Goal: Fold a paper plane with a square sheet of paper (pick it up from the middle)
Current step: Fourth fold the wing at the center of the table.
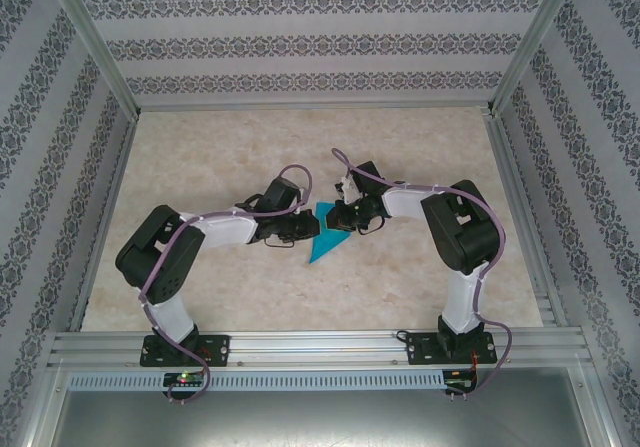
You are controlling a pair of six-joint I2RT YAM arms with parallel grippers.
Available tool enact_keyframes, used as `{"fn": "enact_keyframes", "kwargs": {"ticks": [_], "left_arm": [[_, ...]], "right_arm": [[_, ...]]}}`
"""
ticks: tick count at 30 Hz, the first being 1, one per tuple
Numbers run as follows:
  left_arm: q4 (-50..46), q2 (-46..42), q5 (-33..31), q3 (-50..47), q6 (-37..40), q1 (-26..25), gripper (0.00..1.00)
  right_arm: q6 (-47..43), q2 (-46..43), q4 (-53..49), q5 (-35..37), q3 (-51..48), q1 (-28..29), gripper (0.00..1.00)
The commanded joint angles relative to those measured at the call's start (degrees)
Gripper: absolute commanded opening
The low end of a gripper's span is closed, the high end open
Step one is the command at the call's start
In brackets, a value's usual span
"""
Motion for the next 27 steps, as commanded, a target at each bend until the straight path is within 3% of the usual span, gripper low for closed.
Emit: {"fn": "enact_keyframes", "kwargs": {"ticks": [1, 5, 17, 23, 27], "left_arm": [[0.4, -2.1, -2.8, -0.7, -2.6, 1.4, 0.20], [1.4, 0.9, -0.6, -0.2, -4.4, 1.9, 0.27], [3.5, 6.2, 3.5, 2.6, -5.5, 1.9, 0.22], [3.3, 5.0, 2.6, 2.2, -5.0, 2.0, 0.20], [1.2, 3.5, -0.4, 2.0, -3.9, 2.1, 0.25]], "right_arm": [[-0.2, 1.8, -2.4, 3.0, -0.5, 0.6, 0.10], [0.0, 1.4, -1.6, 2.1, -0.3, 0.6, 0.12], [0.6, 0.7, -1.1, 0.7, 0.1, 0.8, 0.14], [0.7, 0.6, -1.1, 0.7, 0.2, 1.0, 0.14], [0.8, 0.7, -1.1, 0.8, 0.2, 1.1, 0.14]]}}
